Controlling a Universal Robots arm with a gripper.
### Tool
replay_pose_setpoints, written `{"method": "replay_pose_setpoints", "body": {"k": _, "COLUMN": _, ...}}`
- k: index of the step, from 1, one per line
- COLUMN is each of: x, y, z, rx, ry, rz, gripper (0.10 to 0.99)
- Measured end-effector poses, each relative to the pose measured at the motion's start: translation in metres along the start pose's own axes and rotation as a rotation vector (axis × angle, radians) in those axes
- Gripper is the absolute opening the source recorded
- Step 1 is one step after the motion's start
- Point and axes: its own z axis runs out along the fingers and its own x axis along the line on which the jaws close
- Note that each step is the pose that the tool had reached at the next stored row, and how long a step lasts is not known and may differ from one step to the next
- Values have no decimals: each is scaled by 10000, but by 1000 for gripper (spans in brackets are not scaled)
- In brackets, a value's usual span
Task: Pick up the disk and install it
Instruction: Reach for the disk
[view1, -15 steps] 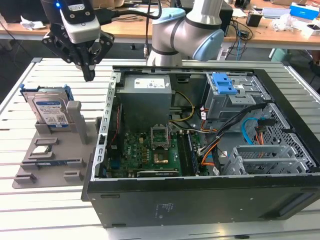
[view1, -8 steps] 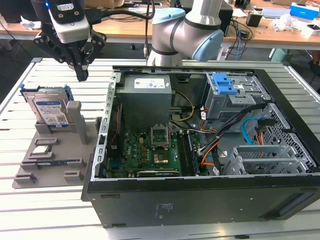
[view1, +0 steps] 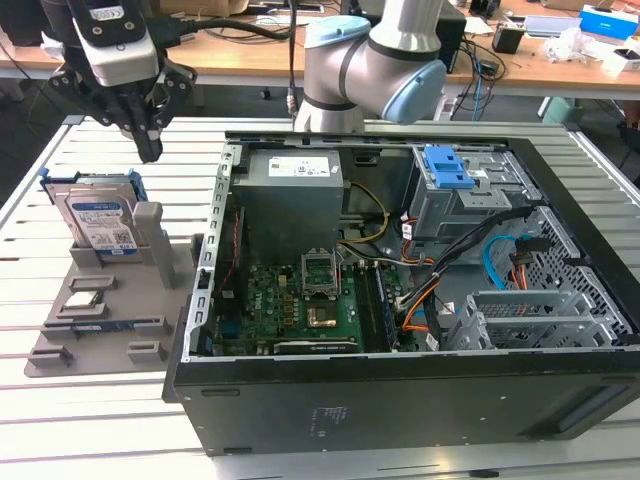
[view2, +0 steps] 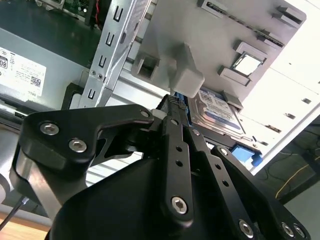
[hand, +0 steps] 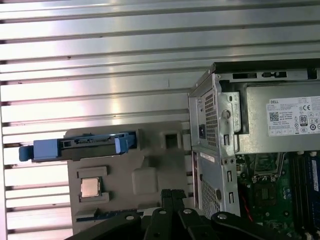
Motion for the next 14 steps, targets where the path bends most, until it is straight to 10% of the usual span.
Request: {"method": "replay_pose_setpoints", "body": {"k": 14, "x": 307, "y": -23, "z": -8, "rx": 0, "ry": 0, "rz": 1, "gripper": 106}}
